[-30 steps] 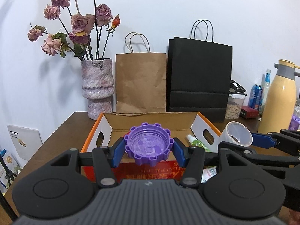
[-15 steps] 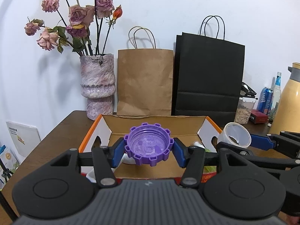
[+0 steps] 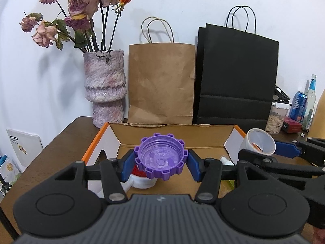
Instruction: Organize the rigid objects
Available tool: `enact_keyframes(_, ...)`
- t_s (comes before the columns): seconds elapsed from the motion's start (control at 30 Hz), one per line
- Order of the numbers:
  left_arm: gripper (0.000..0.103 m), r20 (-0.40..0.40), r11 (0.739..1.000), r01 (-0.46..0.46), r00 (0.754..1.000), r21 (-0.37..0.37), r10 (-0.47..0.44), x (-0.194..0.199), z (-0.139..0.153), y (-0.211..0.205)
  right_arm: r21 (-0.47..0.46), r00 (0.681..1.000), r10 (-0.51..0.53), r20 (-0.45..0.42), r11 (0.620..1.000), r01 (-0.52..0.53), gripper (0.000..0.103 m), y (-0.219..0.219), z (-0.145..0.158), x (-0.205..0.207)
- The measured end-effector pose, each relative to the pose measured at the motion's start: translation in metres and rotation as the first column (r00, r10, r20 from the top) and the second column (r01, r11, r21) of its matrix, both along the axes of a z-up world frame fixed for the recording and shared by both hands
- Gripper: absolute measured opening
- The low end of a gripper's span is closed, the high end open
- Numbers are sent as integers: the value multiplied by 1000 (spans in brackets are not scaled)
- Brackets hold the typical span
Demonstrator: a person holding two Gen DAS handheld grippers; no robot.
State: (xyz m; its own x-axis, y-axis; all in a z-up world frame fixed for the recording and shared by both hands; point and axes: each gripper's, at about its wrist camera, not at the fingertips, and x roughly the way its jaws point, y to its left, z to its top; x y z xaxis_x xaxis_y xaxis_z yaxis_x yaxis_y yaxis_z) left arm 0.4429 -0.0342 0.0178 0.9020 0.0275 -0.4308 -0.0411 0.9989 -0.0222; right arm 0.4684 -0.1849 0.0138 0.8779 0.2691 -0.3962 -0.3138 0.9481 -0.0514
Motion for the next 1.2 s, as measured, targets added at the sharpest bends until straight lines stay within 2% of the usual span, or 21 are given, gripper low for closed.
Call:
enact_keyframes(0.5, 56, -28, 999, -20, 999, 28, 21, 44, -11, 4, -23, 996, 33, -77, 999, -35, 42, 5, -16, 42)
enact_keyframes(0.87, 56, -54, 998, -16, 998, 62, 19, 50, -19, 7, -51, 991, 48, -124, 997, -55, 42, 12, -33, 50)
enact_keyframes(0.9, 57, -55, 998, -17, 998, 66, 21, 50, -19, 7, -51, 991, 50, -125, 997, -56, 43, 12, -33, 50)
enact_keyframes(0.93, 65, -52, 997, -17, 998, 70, 21, 49, -18, 6, -51, 991, 52, -127, 997, -58, 43, 12, -33, 50)
enact_keyframes(0.97, 81, -46, 997, -17, 999, 70, 21, 48, -17, 6, -49, 990, 54, -129, 997, -61, 43, 12, -33, 50)
enact_keyframes(1.0, 89, -34, 997, -23, 999, 71, 25, 46, -16, 6, -45, 990, 55, -131, 997, -61, 51, 11, -33, 50)
enact_keyframes(1.03, 103, -20, 997, -27, 999, 69, 29, 44, -15, 6, -45, 990, 53, -133, 997, -59, 59, 11, -33, 50)
enact_keyframes(1.07, 103, -2, 998, -26, 1000, 59, 26, 41, -14, 8, -48, 990, 45, -131, 998, -51, 83, 11, -34, 50)
enact_keyframes(1.1, 103, 8, 999, -17, 1000, 42, 17, 40, -12, 10, -51, 992, 36, -122, 998, -42, 102, 11, -34, 51)
enact_keyframes(1.2, 103, 13, 1000, -8, 1000, 6, 8, 38, -9, 13, -50, 995, 21, -95, 998, -26, 103, 10, -32, 50)
